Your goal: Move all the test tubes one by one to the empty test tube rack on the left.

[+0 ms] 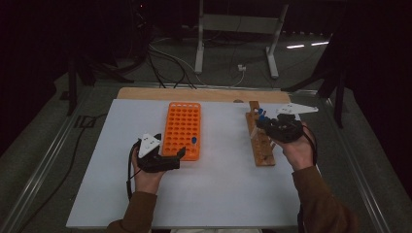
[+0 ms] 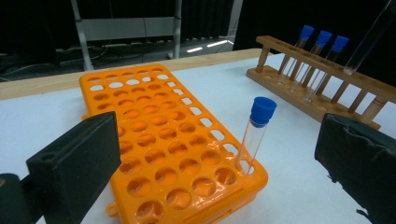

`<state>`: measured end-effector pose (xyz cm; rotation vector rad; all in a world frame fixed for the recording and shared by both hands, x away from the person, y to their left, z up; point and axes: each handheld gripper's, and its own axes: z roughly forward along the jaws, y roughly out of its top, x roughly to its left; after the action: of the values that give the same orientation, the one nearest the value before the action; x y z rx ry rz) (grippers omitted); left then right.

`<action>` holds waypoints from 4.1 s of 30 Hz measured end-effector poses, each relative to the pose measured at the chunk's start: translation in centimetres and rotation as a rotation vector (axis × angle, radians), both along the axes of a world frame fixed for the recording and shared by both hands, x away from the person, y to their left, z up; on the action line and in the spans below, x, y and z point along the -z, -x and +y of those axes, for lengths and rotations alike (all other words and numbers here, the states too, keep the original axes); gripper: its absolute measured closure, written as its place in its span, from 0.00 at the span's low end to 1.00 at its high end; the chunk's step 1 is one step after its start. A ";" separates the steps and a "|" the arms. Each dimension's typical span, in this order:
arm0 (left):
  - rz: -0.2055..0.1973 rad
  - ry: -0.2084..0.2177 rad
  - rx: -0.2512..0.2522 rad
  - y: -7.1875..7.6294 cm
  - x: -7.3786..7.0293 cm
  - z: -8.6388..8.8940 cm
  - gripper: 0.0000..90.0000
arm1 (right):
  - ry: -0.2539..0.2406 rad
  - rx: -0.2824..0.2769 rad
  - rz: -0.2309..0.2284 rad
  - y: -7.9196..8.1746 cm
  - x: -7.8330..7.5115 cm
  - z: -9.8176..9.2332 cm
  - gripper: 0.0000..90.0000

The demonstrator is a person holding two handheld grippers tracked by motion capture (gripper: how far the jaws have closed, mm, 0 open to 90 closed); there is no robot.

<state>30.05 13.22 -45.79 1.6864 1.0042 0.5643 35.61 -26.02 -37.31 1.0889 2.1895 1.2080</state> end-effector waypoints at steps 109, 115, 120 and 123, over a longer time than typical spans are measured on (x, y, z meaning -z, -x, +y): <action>-0.090 -0.009 0.140 0.7 -0.7 -2.9 0.87 | -0.057 -0.105 -0.036 2.8 2.0 5.3 0.00; -0.104 -0.030 0.101 0.6 -0.6 -2.7 0.87 | -0.067 -0.087 -0.049 3.3 2.5 3.7 0.00; -0.107 -0.043 0.071 0.2 -0.2 -2.4 0.87 | -0.074 -0.057 -0.048 3.9 2.7 2.4 0.00; -0.105 -0.035 0.058 -0.2 0.1 -2.3 0.87 | -0.090 -0.049 -0.052 4.3 2.8 1.8 0.00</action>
<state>30.28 10.94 -45.86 1.6930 0.8727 0.6283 31.32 -24.20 -40.10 1.0322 2.1525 1.3522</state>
